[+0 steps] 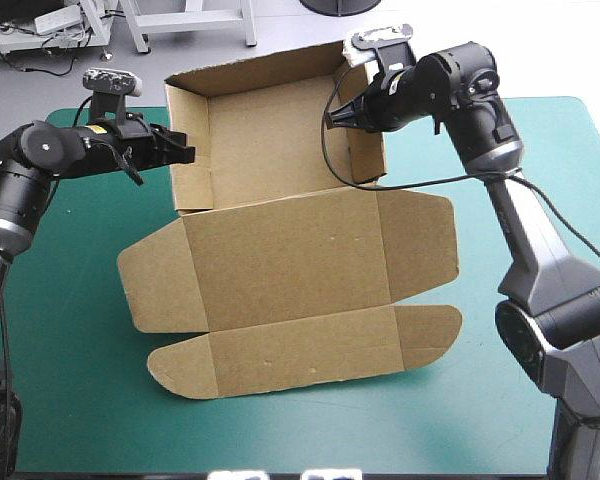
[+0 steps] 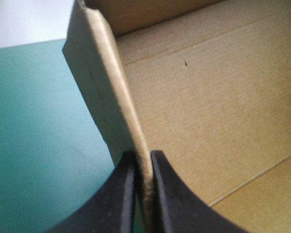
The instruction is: Fold the box
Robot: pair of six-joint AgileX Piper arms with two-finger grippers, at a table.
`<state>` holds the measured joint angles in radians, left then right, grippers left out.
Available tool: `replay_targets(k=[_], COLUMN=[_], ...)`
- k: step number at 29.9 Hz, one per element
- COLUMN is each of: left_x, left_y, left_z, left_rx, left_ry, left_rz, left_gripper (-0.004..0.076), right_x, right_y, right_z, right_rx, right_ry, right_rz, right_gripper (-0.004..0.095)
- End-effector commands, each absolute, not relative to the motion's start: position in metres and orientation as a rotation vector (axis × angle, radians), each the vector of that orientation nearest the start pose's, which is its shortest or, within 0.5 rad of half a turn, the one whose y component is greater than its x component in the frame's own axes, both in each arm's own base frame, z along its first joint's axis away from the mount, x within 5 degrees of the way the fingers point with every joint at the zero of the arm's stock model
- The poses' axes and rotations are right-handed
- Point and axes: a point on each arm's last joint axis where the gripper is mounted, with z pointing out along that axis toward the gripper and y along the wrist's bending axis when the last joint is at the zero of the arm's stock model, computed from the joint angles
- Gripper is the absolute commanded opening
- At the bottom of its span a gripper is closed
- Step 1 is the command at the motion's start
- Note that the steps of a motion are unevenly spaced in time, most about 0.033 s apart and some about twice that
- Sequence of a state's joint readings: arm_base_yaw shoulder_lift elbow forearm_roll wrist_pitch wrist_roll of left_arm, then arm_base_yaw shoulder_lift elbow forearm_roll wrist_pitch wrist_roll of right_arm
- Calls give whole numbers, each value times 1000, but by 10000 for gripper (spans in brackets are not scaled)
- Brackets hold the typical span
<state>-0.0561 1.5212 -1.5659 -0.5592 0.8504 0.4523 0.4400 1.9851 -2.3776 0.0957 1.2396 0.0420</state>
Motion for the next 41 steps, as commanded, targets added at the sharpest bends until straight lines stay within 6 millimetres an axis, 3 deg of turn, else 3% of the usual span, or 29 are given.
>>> replay_targets(k=[1,5,14,20,27,34,38,41], left_x=[325,336,370,390,403,404,404,405], left_y=[-66,-65,-63,-62,-55,-53,-53,-53], left_z=[436,424,366,335,309,300,296,294], left_rx=[388,412,415,410,430,450,462,463], left_ry=[2149,2259,2504,2575,2647,2695,2725,2731], left_rz=[-499,-476,-433,-413,-283,-260,-261,-262], left_gripper=[-6,-6,-6,-6,-6,6,87,211], right_x=[365,380,409,427,443,445,446,446], right_y=[213,220,226,223,200,195,194,194], right_z=[448,416,342,306,294,294,293,294], right_rx=[-562,-560,-571,-577,-545,-684,-761,-781], right_ry=[2282,2376,2574,2644,2667,2624,2596,2585], right_rz=[576,556,416,322,287,165,61,1], right_gripper=[-8,-8,-8,-8,-8,12,141,264])
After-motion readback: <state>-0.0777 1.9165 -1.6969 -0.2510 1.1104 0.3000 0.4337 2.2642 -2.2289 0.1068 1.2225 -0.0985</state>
